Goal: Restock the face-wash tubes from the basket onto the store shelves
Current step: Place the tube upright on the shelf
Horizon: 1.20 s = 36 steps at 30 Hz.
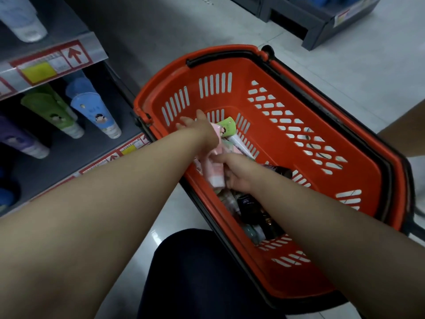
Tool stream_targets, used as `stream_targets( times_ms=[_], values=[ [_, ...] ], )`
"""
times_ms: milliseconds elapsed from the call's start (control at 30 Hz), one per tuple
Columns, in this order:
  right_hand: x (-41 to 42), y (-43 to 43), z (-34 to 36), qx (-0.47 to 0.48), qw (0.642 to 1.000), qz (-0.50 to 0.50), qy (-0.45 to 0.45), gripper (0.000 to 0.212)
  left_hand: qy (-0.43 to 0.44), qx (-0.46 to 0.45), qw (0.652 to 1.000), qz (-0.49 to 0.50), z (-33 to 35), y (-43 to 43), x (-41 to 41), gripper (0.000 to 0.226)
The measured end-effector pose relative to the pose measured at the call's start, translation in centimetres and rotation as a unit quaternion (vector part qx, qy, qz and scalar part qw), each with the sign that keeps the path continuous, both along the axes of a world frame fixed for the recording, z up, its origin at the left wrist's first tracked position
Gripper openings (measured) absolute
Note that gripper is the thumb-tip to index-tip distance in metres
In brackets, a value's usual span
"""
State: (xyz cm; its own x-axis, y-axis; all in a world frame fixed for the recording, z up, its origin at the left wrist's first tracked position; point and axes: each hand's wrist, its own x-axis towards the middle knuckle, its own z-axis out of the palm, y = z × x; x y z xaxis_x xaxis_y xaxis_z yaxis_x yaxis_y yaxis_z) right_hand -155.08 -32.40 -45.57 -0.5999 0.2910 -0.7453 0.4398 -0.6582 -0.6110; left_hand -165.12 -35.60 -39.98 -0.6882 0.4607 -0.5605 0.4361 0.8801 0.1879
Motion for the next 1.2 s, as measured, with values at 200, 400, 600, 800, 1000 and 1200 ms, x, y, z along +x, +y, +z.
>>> stream_targets(
  times_ms=[200,400,600,800,1000,1200],
  values=[
    [-3.2,0.4,4.4,-0.002,0.989,-0.102,0.105,0.007,-0.328,0.346,0.836,0.270,1.9,-1.1,-2.0,0.029],
    [-6.7,-0.3,8.8,0.082,0.981,-0.081,0.157,0.025,-0.353,0.447,0.757,0.320,6.8,-4.2,-3.7,0.014],
    [-9.9,-3.4,14.1,0.121,0.974,-0.023,0.192,0.039,-0.302,0.523,0.732,0.316,11.5,-9.3,-6.0,0.021],
    [-13.5,-8.3,19.2,0.152,0.960,0.041,0.230,0.033,-0.238,0.595,0.684,0.349,15.2,-15.1,-8.2,0.007],
    [-16.8,-13.1,22.5,0.252,0.928,0.127,0.243,0.018,-0.154,0.640,0.663,0.355,17.7,-20.8,-11.0,0.004],
    [-21.3,-16.9,23.3,0.368,0.876,0.158,0.270,0.024,-0.068,0.664,0.653,0.358,18.3,-24.7,-15.0,0.022]
  ],
)
